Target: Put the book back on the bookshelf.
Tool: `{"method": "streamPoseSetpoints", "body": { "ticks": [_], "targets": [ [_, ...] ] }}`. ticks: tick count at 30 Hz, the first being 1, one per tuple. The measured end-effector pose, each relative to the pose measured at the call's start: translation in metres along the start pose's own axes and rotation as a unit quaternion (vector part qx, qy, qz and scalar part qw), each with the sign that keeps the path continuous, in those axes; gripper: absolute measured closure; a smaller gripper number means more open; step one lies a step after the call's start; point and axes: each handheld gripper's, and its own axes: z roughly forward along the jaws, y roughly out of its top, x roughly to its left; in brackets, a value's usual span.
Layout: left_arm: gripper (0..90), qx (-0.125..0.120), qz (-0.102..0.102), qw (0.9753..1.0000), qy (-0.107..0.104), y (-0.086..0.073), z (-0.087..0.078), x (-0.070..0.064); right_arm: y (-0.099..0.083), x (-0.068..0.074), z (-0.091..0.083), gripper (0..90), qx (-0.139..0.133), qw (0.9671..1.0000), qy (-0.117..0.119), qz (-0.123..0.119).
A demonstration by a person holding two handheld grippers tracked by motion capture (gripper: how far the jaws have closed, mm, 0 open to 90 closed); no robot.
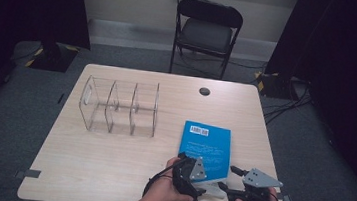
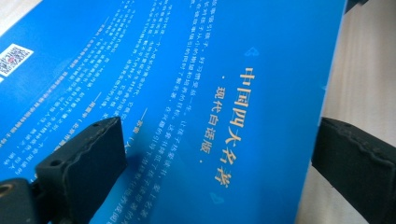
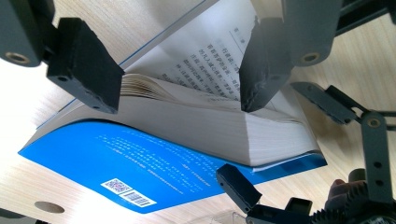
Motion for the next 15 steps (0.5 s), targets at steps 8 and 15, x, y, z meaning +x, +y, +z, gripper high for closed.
{"method": "streamPoseSetpoints", "body": {
  "ticks": [8, 15],
  "targets": [
    [6.5, 0.003, -0.022, 0.9996, -0.015, 0.003, -0.004, 0.005, 0.001, 0.000, 0.000, 29.8, -0.007, 1.0000, -0.002, 0.005],
    [26.6, -0.011, -0.039, 0.9981, -0.046, 0.003, -0.014, 0.014, 0.002, 0.000, 0.000, 29.8, -0.009, 0.9999, -0.002, 0.012]
  ]
}}
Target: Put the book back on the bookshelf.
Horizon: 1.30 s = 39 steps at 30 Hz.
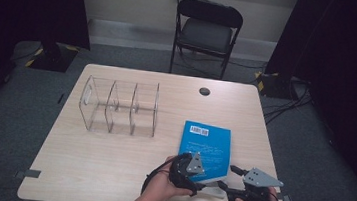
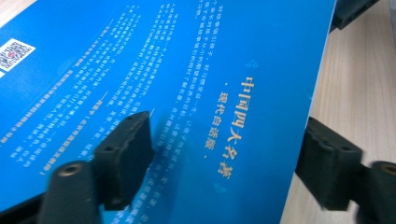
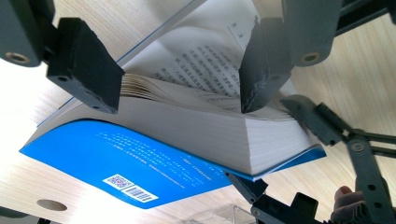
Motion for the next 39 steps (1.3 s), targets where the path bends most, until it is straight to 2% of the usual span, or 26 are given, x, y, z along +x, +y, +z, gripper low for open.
{"method": "streamPoseSetpoints", "body": {
  "ticks": [4, 8, 18, 22, 28, 34, 39],
  "targets": [
    [28.1, 0.003, 0.002, 1.0000, 0.005, 0.000, 0.000, -0.002, 0.000, 0.000, 0.000, 29.8, 0.000, 1.0000, -0.001, 0.000],
    [32.6, 0.014, 0.015, 0.9998, 0.001, 0.003, -0.002, -0.003, 0.000, 0.000, 0.000, 29.8, -0.001, 1.0000, 0.002, 0.003],
    [41.6, 0.033, 0.018, 0.9993, 0.000, 0.009, -0.004, -0.005, -0.001, 0.000, 0.000, 29.8, -0.001, 1.0000, 0.000, 0.003],
    [40.4, 0.039, 0.018, 0.9991, -0.003, 0.010, -0.004, -0.005, 0.000, 0.000, 0.000, 29.8, 0.000, 1.0000, -0.002, 0.000],
    [38.2, 0.030, 0.005, 0.9995, -0.012, 0.008, -0.004, -0.003, -0.001, -0.001, 0.000, 29.8, 0.002, 1.0000, 0.001, 0.001],
    [33.6, 0.035, 0.015, 0.9992, -0.008, 0.009, -0.004, -0.007, -0.001, 0.000, 0.000, 29.8, 0.001, 1.0000, 0.002, 0.001],
    [33.6, 0.033, 0.009, 0.9994, -0.007, 0.009, -0.003, -0.007, 0.000, 0.000, 0.000, 29.8, -0.001, 1.0000, -0.002, 0.001]
  ]
}}
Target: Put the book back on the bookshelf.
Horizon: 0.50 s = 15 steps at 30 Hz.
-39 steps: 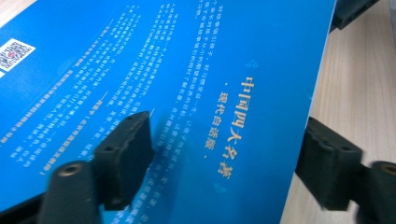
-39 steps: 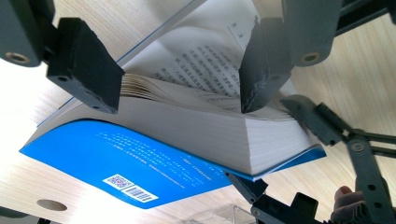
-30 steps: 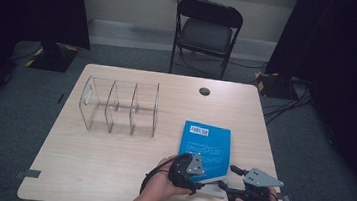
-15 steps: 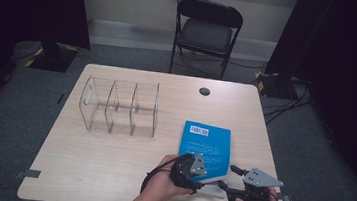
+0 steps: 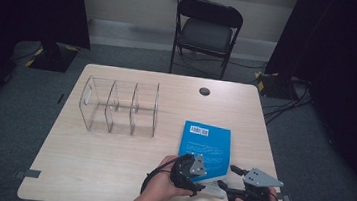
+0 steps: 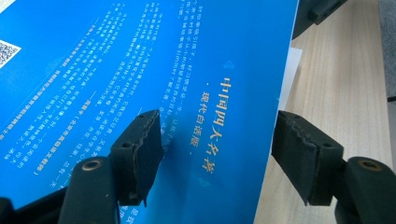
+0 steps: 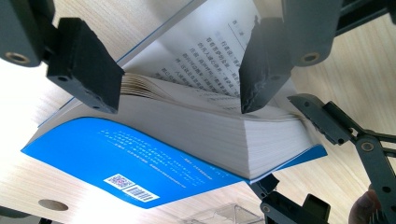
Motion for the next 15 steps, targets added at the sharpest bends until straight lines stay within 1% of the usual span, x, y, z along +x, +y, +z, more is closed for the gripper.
{"method": "streamPoseSetpoints", "body": {
  "ticks": [1, 4, 6, 7, 8, 9, 10, 11, 13, 15],
  "targets": [
    [33.8, 0.005, -0.003, 1.0000, 0.001, 0.0006, -0.0004, -0.0002, -0.0001, -0.0001, 0.0001, 29.8, -0.001, 1.0000, 0.000, -0.001],
    [35.1, 0.003, -0.008, 0.9999, 0.010, 0.0013, 0.0005, -0.0006, -0.0004, -0.0004, 0.0005, 29.8, -0.005, 1.0000, 0.002, 0.000],
    [33.2, 0.013, -0.014, 0.9996, 0.020, 0.0033, 0.0013, -0.0030, -0.0004, -0.0001, 0.0006, 29.9, -0.006, 1.0000, 0.002, 0.006],
    [31.0, 0.012, -0.016, 0.9995, 0.024, 0.0039, 0.0035, -0.0049, -0.0003, 0.0002, 0.0005, 29.9, -0.005, 1.0000, 0.001, 0.008],
    [29.7, 0.003, -0.010, 0.9994, 0.033, 0.0041, 0.0063, -0.0068, -0.0001, 0.0003, 0.0008, 29.9, -0.006, 1.0000, 0.001, 0.007],
    [30.2, 0.002, -0.001, 0.9991, 0.043, 0.0044, 0.0084, -0.0084, 0.0000, 0.0005, 0.0007, 29.9, -0.006, 0.9999, 0.000, 0.010],
    [33.6, 0.007, 0.012, 0.9984, 0.054, 0.0050, 0.0087, -0.0090, -0.0001, 0.0006, 0.0007, 29.9, -0.006, 0.9999, 0.000, 0.011],
    [38.6, 0.010, 0.012, 0.9981, 0.060, 0.0055, 0.0082, -0.0091, -0.0002, 0.0004, 0.0009, 29.9, -0.008, 0.9999, 0.000, 0.012],
    [40.6, 0.008, 0.005, 0.9984, 0.057, 0.0054, 0.0072, -0.0081, -0.0005, 0.0004, 0.0007, 29.9, -0.007, 0.9999, -0.001, 0.013],
    [48.9, 0.011, 0.006, 0.9985, 0.054, 0.0072, 0.0039, -0.0088, 0.0002, 0.0003, 0.0009, 29.9, -0.013, 0.9998, 0.000, 0.014]
  ]
}}
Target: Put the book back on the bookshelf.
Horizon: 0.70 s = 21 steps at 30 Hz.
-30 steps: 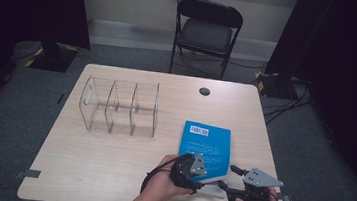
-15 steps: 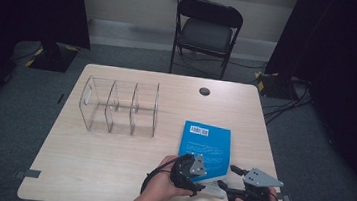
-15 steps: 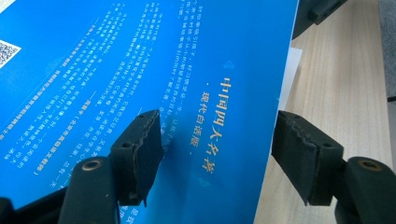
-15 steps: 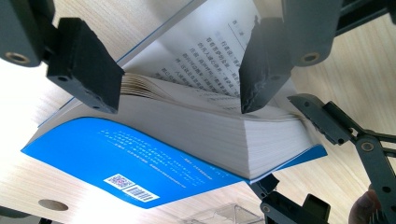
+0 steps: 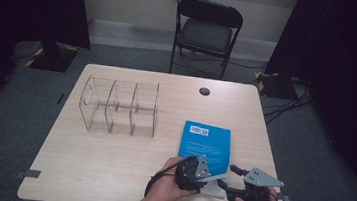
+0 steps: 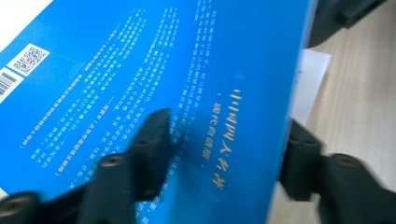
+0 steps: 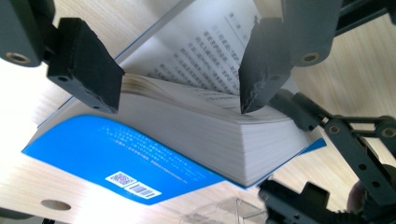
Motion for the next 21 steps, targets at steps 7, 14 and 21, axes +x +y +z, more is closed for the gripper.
{"method": "streamPoseSetpoints", "body": {
  "ticks": [7, 14, 21],
  "targets": [
    [64.7, 0.035, -0.002, 0.9994, -0.004, 0.011, -0.005, 0.001, 0.004, -0.006, -0.009, 28.1, -0.022, 0.9997, 0.007, 0.007],
    [70.5, 0.088, -0.011, 0.9959, -0.017, 0.026, -0.012, 0.008, -0.016, -0.025, -0.017, 26.5, 0.030, 0.9994, -0.015, 0.004],
    [71.8, 0.101, -0.033, 0.9933, -0.044, 0.036, -0.025, 0.017, -0.024, -0.029, -0.010, 26.1, 0.057, 0.9984, -0.005, -0.004]
  ]
}}
